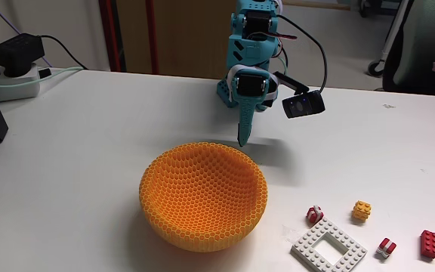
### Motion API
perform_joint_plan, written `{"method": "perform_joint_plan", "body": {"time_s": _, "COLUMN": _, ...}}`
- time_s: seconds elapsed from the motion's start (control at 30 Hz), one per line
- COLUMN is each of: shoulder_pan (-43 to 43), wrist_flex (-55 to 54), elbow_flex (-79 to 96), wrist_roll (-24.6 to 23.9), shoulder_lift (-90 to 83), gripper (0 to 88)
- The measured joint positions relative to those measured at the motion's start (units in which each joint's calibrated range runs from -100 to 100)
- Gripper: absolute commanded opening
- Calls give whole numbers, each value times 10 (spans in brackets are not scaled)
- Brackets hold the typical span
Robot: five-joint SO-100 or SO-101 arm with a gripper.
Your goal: Pick only small cubed objects and place them into the bowl
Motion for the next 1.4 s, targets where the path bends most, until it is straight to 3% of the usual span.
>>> {"method": "perform_joint_plan", "body": {"time_s": 0.43, "shoulder_pan": -7, "wrist_flex": -7, "elbow_flex": -45, "wrist_roll": -12, "shoulder_lift": 70, "gripper": 0}}
{"method": "perform_joint_plan", "body": {"time_s": 0.83, "shoulder_pan": -168, "wrist_flex": 3, "elbow_flex": -241, "wrist_roll": -16, "shoulder_lift": 278, "gripper": 0}}
{"method": "perform_joint_plan", "body": {"time_s": 1.17, "shoulder_pan": -292, "wrist_flex": -32, "elbow_flex": -426, "wrist_roll": -16, "shoulder_lift": 582, "gripper": 95}}
{"method": "perform_joint_plan", "body": {"time_s": 1.4, "shoulder_pan": -302, "wrist_flex": -103, "elbow_flex": -539, "wrist_roll": -29, "shoulder_lift": 824, "gripper": 155}}
